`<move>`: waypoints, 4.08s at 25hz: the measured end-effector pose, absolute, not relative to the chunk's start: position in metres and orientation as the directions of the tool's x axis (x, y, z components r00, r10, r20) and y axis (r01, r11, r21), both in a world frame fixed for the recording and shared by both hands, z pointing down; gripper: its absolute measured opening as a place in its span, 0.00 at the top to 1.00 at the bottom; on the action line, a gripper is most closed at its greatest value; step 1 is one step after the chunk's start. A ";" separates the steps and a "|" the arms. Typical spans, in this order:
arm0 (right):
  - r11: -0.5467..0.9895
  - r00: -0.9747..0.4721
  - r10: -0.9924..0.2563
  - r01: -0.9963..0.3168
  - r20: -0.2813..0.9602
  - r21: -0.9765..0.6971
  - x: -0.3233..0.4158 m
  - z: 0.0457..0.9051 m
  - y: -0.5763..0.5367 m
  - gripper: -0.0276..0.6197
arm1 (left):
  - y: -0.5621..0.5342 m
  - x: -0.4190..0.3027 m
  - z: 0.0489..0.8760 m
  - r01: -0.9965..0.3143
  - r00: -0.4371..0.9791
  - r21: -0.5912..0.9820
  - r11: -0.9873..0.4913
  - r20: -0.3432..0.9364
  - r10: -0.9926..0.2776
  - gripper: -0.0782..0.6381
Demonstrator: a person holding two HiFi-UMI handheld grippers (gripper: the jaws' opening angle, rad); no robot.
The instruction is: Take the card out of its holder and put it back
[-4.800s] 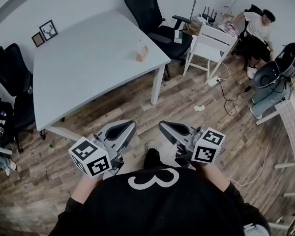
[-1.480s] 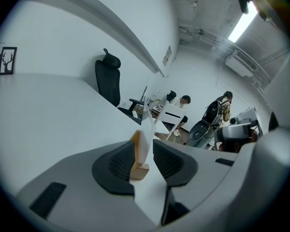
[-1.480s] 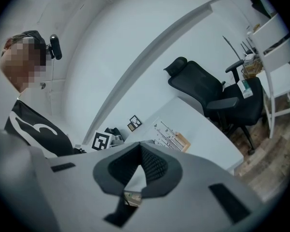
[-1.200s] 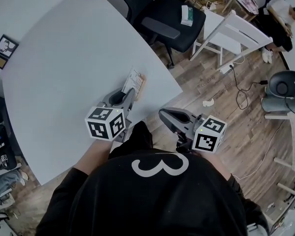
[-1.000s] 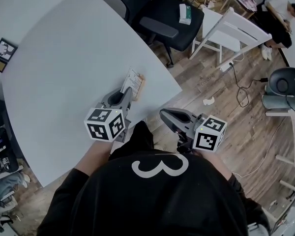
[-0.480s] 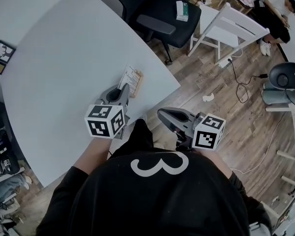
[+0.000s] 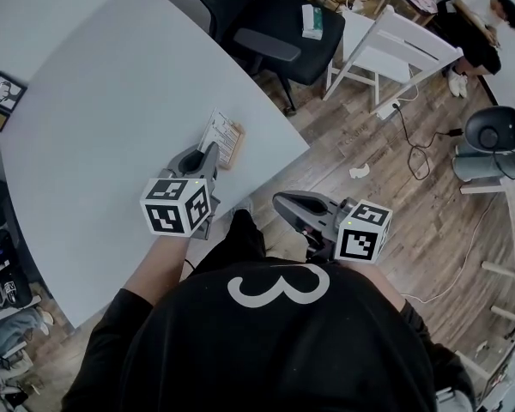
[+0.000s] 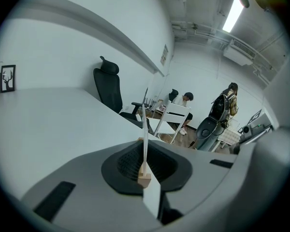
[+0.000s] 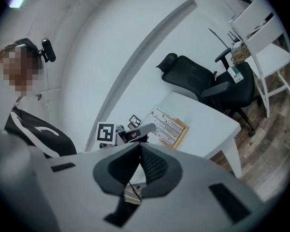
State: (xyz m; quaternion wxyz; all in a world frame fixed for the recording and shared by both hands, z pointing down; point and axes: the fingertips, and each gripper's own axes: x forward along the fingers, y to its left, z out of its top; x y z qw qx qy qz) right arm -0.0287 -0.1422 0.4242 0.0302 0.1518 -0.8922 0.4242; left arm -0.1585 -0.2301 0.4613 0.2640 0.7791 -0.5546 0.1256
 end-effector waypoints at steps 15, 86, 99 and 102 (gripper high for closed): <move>0.627 -0.945 -0.276 -0.314 0.173 -0.713 -0.014 0.405 -0.126 0.95 | -0.229 -0.171 0.426 -0.938 0.330 0.248 -0.242 0.430 -0.840 0.85; 0.740 -0.959 -0.253 -0.279 0.130 -0.612 0.033 0.369 -0.053 0.95 | -0.052 -0.073 0.363 -0.770 0.575 0.492 -0.406 0.258 -0.777 0.86; 0.720 -0.958 -0.264 -0.274 0.113 -0.637 0.010 0.366 -0.107 0.94 | -0.113 -0.110 0.350 -0.801 0.537 0.462 -0.380 0.273 -0.798 0.86; 0.705 -0.956 -0.269 -0.277 0.115 -0.653 0.000 0.369 -0.133 0.95 | -0.141 -0.125 0.349 -0.811 0.525 0.454 -0.369 0.284 -0.802 0.86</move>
